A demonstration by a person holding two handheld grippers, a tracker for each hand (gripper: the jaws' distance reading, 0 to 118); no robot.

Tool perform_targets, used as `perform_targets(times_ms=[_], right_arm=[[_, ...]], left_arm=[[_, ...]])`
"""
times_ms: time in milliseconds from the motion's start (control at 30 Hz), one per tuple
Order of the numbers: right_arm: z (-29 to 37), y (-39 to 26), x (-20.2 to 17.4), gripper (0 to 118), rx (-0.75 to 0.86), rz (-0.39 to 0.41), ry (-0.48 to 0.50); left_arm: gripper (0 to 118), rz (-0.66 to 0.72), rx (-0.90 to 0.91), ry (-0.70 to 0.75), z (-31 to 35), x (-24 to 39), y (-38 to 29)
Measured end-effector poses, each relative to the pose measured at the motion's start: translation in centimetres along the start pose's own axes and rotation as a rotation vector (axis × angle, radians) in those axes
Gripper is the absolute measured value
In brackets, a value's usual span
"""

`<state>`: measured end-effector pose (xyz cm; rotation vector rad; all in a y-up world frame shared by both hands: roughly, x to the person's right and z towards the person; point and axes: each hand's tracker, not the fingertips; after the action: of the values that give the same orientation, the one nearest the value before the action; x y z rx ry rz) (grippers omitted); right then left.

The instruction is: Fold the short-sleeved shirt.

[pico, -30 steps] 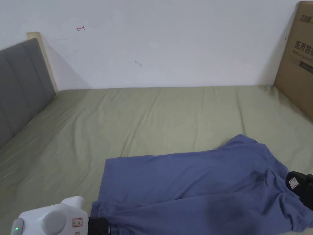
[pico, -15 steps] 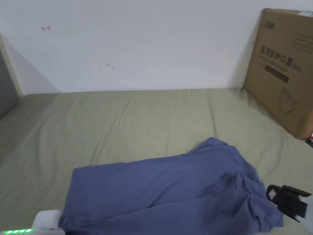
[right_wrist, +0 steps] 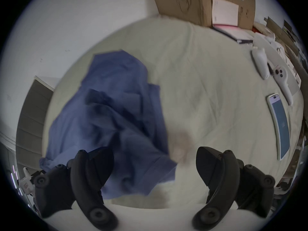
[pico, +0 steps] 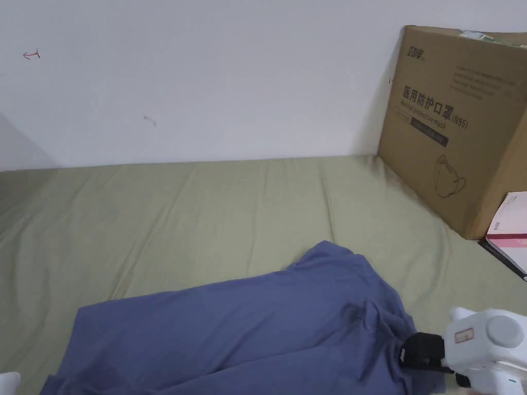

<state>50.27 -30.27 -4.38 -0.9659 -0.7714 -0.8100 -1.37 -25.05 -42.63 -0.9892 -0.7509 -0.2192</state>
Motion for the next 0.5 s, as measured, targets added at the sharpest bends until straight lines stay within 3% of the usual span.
perform_targets(times_ms=[100,133,167,200,367,500], right_arm=[[-0.1,-1.0,-1.4,84,0.003,0.111,-0.080],[0.7,-1.4,-2.1,71,0.045,0.163,-0.063],[1.3,-1.7,-2.8,43,0.049,0.186,-0.008],[1.5,-1.8,-3.2,3,0.034,0.193,0.035],[5.0,-3.2,-4.4,3,0.074,0.249,0.055],[9.4,-4.6,-1.6,3,0.105,0.181,0.088]], left_arm=[[6,0.002,-0.025,0.007,-0.4,-0.1,-0.1],[6,-0.001,-0.027,0.008,0.0,0.5,-0.5],[6,-0.003,-0.029,0.009,-0.1,0.5,-0.5],[6,-0.004,-0.030,0.010,-0.1,0.5,-0.4],[6,0.013,0.004,-0.022,1.6,0.1,0.2],[6,0.011,0.015,-0.049,3.9,-1.4,-0.1]])
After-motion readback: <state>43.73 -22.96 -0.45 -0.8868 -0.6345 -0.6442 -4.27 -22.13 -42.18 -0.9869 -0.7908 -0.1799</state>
